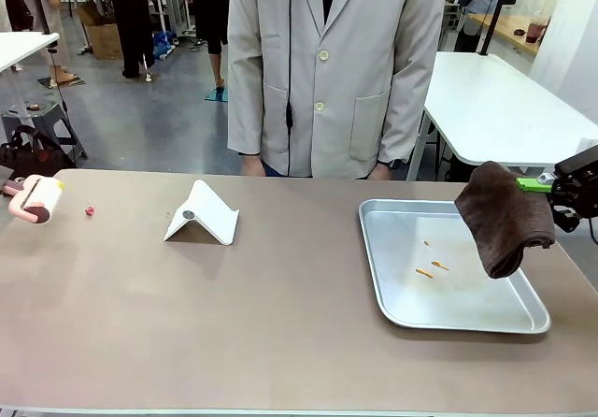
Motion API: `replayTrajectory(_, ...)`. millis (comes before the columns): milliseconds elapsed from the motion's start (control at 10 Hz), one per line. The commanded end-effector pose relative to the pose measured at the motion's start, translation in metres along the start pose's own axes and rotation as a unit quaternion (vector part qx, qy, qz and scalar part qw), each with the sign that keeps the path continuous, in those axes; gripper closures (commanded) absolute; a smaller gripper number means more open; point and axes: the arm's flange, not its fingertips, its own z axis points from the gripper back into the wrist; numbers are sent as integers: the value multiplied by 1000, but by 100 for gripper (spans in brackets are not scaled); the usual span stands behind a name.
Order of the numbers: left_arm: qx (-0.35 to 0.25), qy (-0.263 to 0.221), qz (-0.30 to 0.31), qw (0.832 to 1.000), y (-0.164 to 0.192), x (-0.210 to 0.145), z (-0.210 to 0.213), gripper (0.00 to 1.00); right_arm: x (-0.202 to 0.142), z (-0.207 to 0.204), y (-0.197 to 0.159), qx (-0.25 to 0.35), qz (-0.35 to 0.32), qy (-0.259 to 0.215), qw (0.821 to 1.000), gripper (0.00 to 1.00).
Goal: Clean the surface of the table.
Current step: If a person points to the right, clean the right side of the table with your right hand, and if they point to the left, clean the left side with your left hand.
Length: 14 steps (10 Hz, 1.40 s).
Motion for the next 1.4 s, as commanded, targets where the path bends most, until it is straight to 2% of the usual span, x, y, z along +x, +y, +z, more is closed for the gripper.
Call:
replayTrajectory(0,16,-12,-15,1000,2,23,12,78,-1,0,3,-1,4,0,1000,100)
replayTrajectory(200,25,-41,-38,998,8,40,-1,78,-1,0,3,-1,4,0,1000,100)
replayTrajectory(500,53,-43,-35,997,16,58,-18,78,-1,0,3,-1,4,0,1000,100)
replayTrajectory(1100,77,-7,-1,997,20,75,-39,78,-1,0,3,-1,4,0,1000,100)
replayTrajectory(1300,78,19,6,997,17,83,-48,78,-1,0,3,-1,4,0,1000,100)
